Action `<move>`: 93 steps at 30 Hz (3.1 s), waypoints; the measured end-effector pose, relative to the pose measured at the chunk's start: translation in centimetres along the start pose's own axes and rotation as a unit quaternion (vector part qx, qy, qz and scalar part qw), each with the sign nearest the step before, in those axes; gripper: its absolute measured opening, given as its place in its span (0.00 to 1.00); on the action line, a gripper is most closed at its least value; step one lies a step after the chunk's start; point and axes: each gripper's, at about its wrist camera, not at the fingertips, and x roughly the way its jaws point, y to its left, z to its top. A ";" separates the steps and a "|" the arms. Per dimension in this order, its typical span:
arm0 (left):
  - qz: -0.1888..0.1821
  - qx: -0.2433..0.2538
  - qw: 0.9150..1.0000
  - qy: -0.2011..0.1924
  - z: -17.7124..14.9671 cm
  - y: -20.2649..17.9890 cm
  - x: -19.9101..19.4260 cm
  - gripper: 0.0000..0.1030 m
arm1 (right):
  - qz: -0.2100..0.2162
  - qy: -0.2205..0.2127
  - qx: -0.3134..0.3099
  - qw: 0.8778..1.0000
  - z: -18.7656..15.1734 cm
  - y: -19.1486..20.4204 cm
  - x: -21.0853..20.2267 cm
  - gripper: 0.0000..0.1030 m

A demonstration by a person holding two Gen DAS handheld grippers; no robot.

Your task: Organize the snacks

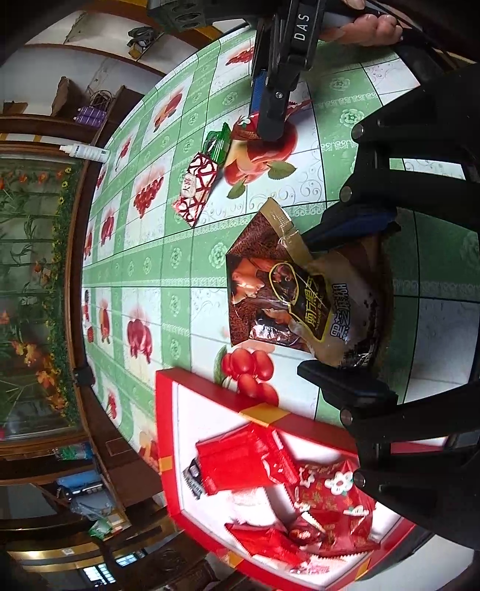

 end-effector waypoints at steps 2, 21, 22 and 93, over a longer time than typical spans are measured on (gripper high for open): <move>0.006 0.003 1.000 -0.007 0.1 0.1 -0.4 0.59 | 0.000 0.000 0.000 1.000 0.0 0.0 0.0 0.37; 0.053 0.019 0.997 -0.060 0.5 -0.1 -2.5 0.59 | 0.001 0.000 0.000 1.000 0.0 -0.1 0.0 0.37; 0.055 0.019 0.996 -0.062 0.5 -0.1 -2.6 0.59 | 0.000 0.000 0.000 1.000 0.0 0.0 0.0 0.37; 0.076 -0.009 0.990 -0.115 0.2 3.4 -4.9 0.59 | 0.002 -0.008 0.012 1.000 -0.3 -0.1 0.0 0.38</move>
